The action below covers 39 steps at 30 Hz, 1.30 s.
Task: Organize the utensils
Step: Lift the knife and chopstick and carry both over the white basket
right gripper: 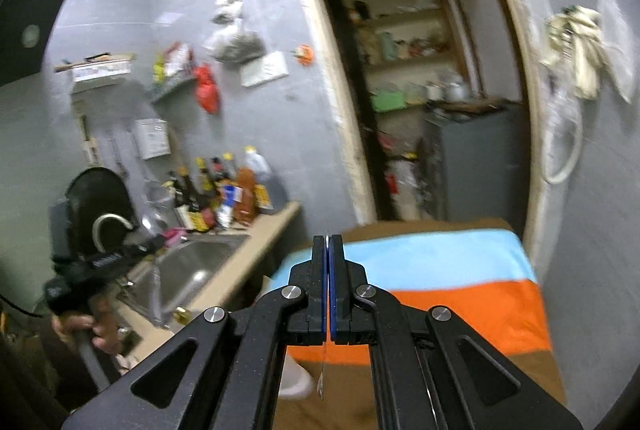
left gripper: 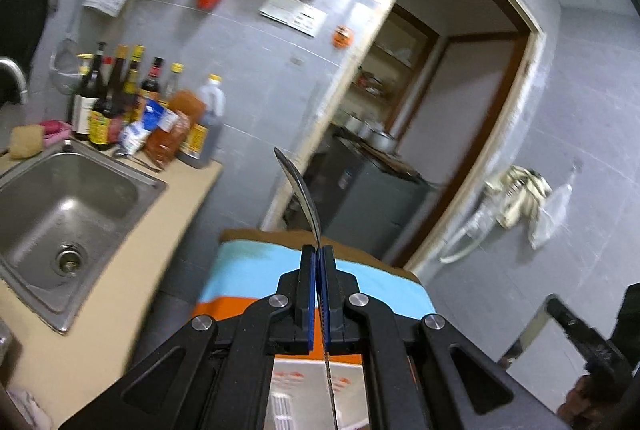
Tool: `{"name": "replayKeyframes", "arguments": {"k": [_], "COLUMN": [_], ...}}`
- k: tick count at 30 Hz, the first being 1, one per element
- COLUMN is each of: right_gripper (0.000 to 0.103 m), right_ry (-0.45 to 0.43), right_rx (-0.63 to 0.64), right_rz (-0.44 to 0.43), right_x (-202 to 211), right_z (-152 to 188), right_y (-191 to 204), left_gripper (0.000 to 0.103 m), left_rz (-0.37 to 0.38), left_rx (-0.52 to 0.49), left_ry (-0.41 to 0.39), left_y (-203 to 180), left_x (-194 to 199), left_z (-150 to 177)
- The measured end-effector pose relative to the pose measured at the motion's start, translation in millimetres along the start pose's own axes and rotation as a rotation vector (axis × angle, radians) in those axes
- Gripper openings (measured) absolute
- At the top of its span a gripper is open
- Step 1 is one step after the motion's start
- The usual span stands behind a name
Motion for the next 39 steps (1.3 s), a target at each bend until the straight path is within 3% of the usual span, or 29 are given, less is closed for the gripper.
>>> {"name": "replayKeyframes", "arguments": {"k": [8,16,28,39], "right_gripper": [0.001,0.001,0.001,0.001], "right_ry": [-0.067,-0.012,0.100,0.185], "right_rx": [0.017,0.090,0.126,0.140], "right_rz": [-0.087,-0.065,-0.033,-0.041], "right_x": [-19,-62,-94,-101], "right_z": [-16,17,65,85], "right_y": [67,101,102,100], "left_gripper": [0.003,0.003,0.003,0.006], "left_rz": [-0.038,-0.042,-0.049,-0.074], "left_rx": [0.001,-0.032,-0.095,-0.112], "left_ry": [-0.014,0.004,0.016,0.147], "left_y": [31,39,36,33], "left_x": [-5,-18,-27,-29], "left_z": [3,24,44,58]}}
Point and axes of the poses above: each gripper's, at about its wrist camera, not at the fingertips, and x roughly against the way its jaws point, y to its left, z to its underside, the point moved 3 cm from there along -x, roughly the way its jaws point, and after that the axes turned 13 degrees about z, right-handed, at the moved point
